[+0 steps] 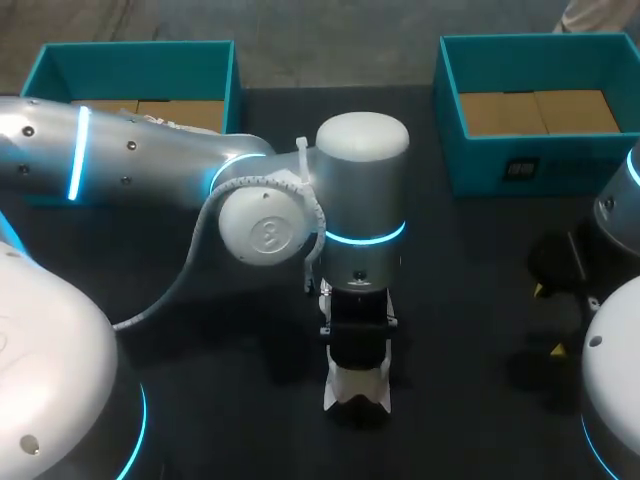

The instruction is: Take the shoe out of the shoebox, open the shoe tongue, remove and reinsert the insole, then place the shoe into the shoebox

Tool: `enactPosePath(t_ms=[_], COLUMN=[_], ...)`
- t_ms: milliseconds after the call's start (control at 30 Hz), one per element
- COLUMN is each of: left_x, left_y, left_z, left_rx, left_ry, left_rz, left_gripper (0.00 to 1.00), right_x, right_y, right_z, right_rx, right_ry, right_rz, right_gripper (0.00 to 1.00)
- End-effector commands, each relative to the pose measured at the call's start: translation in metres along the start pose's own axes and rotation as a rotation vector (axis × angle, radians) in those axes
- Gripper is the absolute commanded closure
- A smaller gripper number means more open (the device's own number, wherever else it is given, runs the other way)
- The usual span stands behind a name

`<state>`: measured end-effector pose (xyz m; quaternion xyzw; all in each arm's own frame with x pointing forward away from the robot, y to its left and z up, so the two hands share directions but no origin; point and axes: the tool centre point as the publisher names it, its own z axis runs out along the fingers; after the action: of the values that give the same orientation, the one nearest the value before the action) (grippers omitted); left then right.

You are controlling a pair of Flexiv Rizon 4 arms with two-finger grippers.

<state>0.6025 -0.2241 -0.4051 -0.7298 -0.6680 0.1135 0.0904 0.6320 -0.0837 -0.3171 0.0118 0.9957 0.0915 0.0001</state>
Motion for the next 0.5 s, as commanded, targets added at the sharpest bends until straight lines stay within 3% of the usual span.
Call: enactPosePath(t_ms=[33, 233, 500], left_x=[0.008, 0.009, 0.006], left_y=[0.001, 0.012, 0.022], left_z=[-0.020, -0.024, 0.004], left_rx=[-0.035, -0.050, -0.033], left_ry=[-0.032, -0.035, 0.003], left_rz=[0.016, -0.004, -0.020], left_gripper=[1.00, 1.00, 1.00], right_x=[0.002, 0.002, 0.002], right_y=[0.000, 0.000, 0.000], right_z=[-0.001, -0.001, -0.001], right_rx=[0.002, 0.002, 0.002], right_ry=[-0.002, -0.002, -0.002], right_rz=[0.000, 0.000, 0.000], right_gripper=[0.00, 0.00, 0.00])
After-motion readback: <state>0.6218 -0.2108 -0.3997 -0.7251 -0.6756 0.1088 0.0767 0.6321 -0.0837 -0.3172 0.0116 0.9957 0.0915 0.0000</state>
